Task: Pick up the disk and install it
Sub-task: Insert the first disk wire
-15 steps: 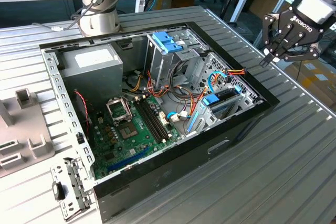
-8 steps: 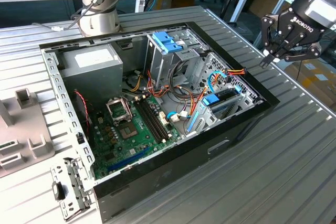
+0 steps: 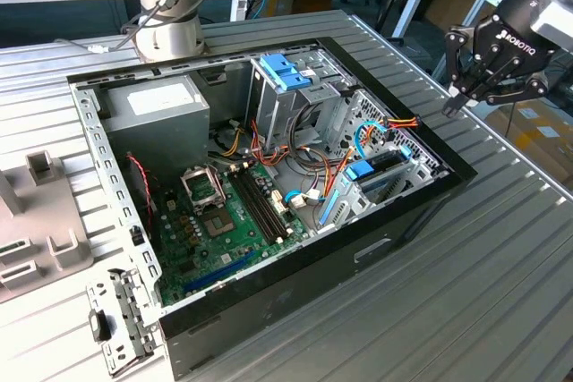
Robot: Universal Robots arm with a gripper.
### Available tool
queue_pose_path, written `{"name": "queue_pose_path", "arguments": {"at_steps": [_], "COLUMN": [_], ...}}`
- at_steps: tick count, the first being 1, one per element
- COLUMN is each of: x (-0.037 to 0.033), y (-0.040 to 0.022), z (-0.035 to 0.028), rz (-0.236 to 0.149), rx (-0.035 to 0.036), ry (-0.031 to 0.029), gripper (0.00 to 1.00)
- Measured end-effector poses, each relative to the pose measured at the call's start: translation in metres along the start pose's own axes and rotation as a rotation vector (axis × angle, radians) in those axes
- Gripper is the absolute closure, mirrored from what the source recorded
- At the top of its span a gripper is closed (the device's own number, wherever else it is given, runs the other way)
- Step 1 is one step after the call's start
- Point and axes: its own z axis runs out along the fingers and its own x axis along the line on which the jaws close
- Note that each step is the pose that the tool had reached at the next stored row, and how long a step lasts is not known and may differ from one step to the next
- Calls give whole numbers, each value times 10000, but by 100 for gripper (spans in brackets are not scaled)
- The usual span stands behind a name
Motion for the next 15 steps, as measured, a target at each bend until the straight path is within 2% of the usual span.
{"name": "queue_pose_path", "arguments": {"at_steps": [15], "x": [0], "y": [0], "z": [0], "rz": [-2439], "rx": [-310], "ry": [-12], "gripper": [89]}}
